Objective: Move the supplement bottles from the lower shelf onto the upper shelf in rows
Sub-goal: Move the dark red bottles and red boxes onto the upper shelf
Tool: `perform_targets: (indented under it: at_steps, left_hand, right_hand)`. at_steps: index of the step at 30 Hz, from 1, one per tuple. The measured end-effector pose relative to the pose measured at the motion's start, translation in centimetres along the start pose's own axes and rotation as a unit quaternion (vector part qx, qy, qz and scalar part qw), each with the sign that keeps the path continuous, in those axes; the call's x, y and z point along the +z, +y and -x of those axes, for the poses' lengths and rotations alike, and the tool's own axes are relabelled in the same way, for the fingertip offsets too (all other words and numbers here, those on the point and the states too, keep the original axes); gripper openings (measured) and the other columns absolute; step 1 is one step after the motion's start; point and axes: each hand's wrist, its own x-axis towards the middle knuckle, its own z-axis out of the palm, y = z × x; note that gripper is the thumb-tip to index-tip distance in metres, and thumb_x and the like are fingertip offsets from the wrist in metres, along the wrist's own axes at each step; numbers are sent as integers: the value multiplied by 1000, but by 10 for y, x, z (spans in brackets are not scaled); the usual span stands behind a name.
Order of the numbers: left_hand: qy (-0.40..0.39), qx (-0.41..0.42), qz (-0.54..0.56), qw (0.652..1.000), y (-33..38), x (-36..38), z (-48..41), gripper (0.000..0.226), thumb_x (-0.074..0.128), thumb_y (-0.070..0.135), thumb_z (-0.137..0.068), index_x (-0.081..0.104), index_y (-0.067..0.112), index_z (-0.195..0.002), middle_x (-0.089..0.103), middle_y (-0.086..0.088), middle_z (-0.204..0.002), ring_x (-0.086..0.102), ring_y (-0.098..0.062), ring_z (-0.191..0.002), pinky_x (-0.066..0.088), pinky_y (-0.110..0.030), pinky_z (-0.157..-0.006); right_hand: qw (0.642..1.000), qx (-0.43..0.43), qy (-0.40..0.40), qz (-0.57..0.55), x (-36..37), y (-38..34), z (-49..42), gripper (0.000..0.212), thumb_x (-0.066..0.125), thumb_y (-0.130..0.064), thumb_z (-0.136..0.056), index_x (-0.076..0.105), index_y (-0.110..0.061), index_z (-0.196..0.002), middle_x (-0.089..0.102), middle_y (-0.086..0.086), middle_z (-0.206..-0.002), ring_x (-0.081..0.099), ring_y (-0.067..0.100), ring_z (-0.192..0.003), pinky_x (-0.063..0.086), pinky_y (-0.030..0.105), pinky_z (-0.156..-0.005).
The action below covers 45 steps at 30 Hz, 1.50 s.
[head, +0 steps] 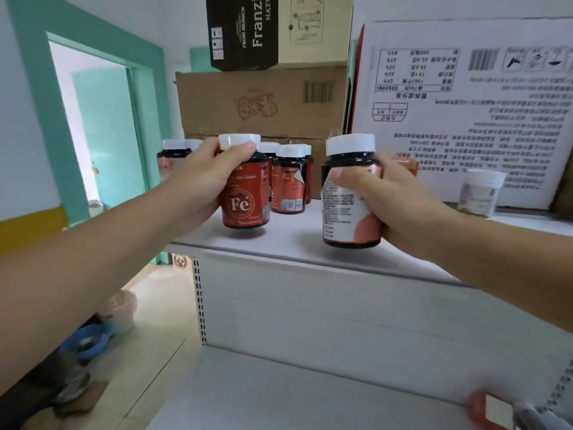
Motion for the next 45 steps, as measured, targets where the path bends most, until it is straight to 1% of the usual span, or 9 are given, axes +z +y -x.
perform_targets:
  at_steps: [5, 11, 16, 19, 25, 32, 37, 42, 45]
  left_hand:
    - [22, -15, -66, 997, -25, -1, -44, 39, 67, 40, -87, 55, 16, -115, 68, -3, -113, 67, -17, -101, 52, -39, -91]
    - [-9, -27, -142, 989, -38, -19, -81, 72, 68, 78, -54, 55, 36, -112, 68, 8, -116, 66, -17, -107, 49, -46, -97]
    - [-96, -50, -223, 969, -37, -33, -94, 72, 73, 42, -62, 42, 26, -125, 64, -1, -114, 62, -20, -109, 49, -45, -96]
    - [-139, -17, -270, 953, -37, -44, -101, 60, 73, 18, -83, 40, 25, -134, 62, 3, -119, 60, -13, -111, 50, -35, -94]
    - [-136, 18, -221, 966, -54, -43, -108, 79, 75, 31, -72, 38, 27, -142, 57, 11, -134, 55, -8, -122, 45, -43, -105]
    - [-124, 46, -226, 965, -65, -39, -110, 60, 71, 6, -84, 45, 23, -136, 59, 15, -127, 56, 0, -117, 45, -32, -104]
    - [-120, 52, -272, 953, -64, -37, -107, 60, 71, 20, -86, 44, 26, -139, 61, 13, -127, 58, -3, -116, 46, -33, -103]
    - [-167, -2, -315, 934, -52, -52, -90, 77, 72, 53, -61, 49, 33, -132, 64, 11, -126, 63, -9, -112, 47, -42, -102]
    - [-227, 18, -418, 879, -36, -73, -74, 41, 65, 48, -82, 54, 40, -121, 61, 17, -123, 60, -2, -111, 46, -26, -101]
  right_hand:
    - [997, 13, -49, 52, 5, 24, -40, 61, 82, -41, -69, 51, -30, -120, 69, 5, -114, 69, 16, -103, 52, 46, -96]
    - [998, -6, -36, 45, 10, 42, -61, 69, 85, -43, -65, 51, -31, -124, 72, -6, -112, 69, 10, -104, 50, 44, -99]
    - [997, -15, -57, 50, 6, 46, -57, 72, 76, -43, -53, 53, -39, -120, 72, -4, -111, 67, 14, -108, 47, 47, -102]
    - [997, -18, -62, 31, 5, 47, -58, 73, 76, -37, -51, 54, -36, -121, 71, 0, -113, 68, 17, -107, 48, 47, -99]
    - [998, -17, -66, 4, 5, 46, -57, 70, 75, -34, -50, 58, -38, -118, 72, -1, -112, 69, 17, -106, 50, 42, -92]
    - [998, -28, -60, 4, 7, 46, -58, 72, 75, -33, -49, 59, -37, -119, 72, 0, -114, 68, 18, -108, 49, 44, -95]
    - [997, -39, -70, 22, 7, 46, -56, 83, 87, -35, -41, 59, -38, -119, 71, 1, -116, 67, 20, -110, 48, 48, -97]
    - [994, -59, -81, 53, 10, 41, -53, 86, 88, -63, -37, 59, -46, -116, 71, -3, -118, 66, 16, -113, 47, 43, -96]
    - [988, -57, -98, 108, 14, 31, -53, 86, 86, -66, -40, 57, -44, -118, 71, -8, -117, 66, 10, -111, 53, 32, -87]
